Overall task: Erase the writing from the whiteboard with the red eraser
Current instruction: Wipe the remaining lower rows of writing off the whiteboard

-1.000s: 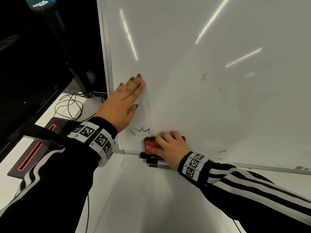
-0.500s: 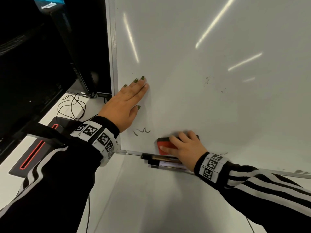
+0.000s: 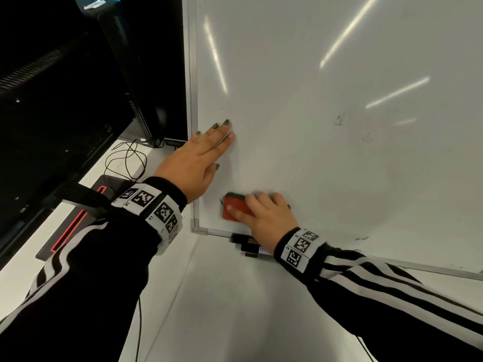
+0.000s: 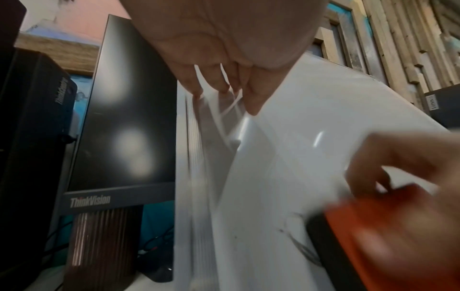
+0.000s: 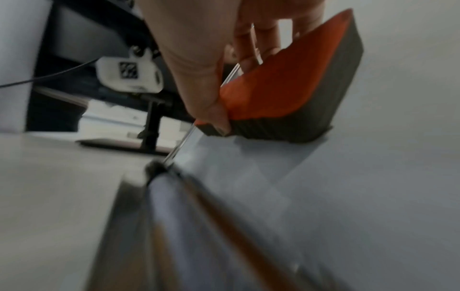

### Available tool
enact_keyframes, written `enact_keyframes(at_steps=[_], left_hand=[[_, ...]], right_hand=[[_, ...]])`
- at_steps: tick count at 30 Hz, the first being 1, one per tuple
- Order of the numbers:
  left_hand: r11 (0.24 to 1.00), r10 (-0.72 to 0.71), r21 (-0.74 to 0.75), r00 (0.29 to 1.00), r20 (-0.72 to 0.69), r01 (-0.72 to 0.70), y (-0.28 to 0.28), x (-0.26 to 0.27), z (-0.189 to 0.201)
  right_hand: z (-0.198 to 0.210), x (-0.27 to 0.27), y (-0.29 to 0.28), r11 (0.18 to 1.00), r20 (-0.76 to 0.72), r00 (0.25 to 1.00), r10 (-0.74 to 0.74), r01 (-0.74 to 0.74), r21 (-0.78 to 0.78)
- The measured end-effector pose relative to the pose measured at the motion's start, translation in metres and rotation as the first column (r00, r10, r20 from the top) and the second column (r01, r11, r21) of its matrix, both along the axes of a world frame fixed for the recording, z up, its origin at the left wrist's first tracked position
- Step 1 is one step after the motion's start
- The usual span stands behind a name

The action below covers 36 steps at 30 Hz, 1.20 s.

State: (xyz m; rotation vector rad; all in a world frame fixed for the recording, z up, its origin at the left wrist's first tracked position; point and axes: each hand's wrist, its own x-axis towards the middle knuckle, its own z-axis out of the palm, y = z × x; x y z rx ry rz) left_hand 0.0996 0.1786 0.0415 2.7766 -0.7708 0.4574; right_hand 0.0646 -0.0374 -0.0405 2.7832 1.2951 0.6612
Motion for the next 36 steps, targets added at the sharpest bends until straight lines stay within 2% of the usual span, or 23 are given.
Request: enact_keyframes(at_steps=[3, 7, 9, 13, 15, 20, 24, 29, 33, 36], left_hand=[[1.0, 0.002, -0.004, 1.0, -0.007, -0.002, 0.0, 0.0, -0.001], [1.0, -0.004, -0.004, 1.0, -0.022, 0.004, 0.0, 0.0, -0.002], [1.0, 0.001, 0.001, 1.0, -0.031, -0.001, -0.003, 0.0, -0.003], [1.0, 0.019, 0.021, 0.999, -0.029, -0.019, -0.004, -0.002, -0.004], [0.999, 0.024, 0.028, 0.999, -0.038, -0.023, -0.003, -0.002, -0.003], [1.0, 0.015, 0.02, 0.999, -0.045, -0.015, 0.001, -0.003, -0.001], [1.0, 0.014, 0.013, 0.999, -0.048, -0.013, 0.002, -0.003, 0.0], [0.999, 0.036, 0.024, 0.997, -0.074, -0.034, -0.001, -0.008, 0.001], [0.998, 0.054, 0.031, 0.994, -0.093, -0.052, -0.003, -0.011, 0.003], [0.997, 0.067, 0.048, 0.993, -0.095, -0.063, -0.002, -0.01, 0.004]], right_hand=[[-0.007, -0.006, -0.007, 0.992, -0.031, 0.996, 0.079, -0.082, -0.093], [0.014, 0.007, 0.004, 0.991, 0.036, 0.995, -0.092, 0.088, 0.097], [0.017, 0.009, 0.014, 0.986, 0.052, 0.99, -0.129, 0.123, 0.11], [-0.006, -0.006, 0.028, 1.0, 0.058, 0.998, 0.028, -0.028, -0.002], [-0.008, -0.008, 0.023, 0.998, 0.033, 0.998, 0.059, -0.058, -0.038], [0.01, -0.001, -0.012, 0.98, 0.055, 0.99, -0.13, 0.12, 0.157], [-0.001, -0.012, -0.04, 0.959, 0.072, 0.974, -0.214, 0.195, 0.203], [0.003, -0.003, 0.004, 0.982, 0.009, 0.993, -0.119, 0.116, 0.146], [-0.005, -0.001, 0.051, 0.986, 0.053, 0.997, -0.051, 0.041, 0.163], [-0.006, -0.002, 0.044, 0.99, 0.081, 0.997, -0.005, -0.007, 0.14]])
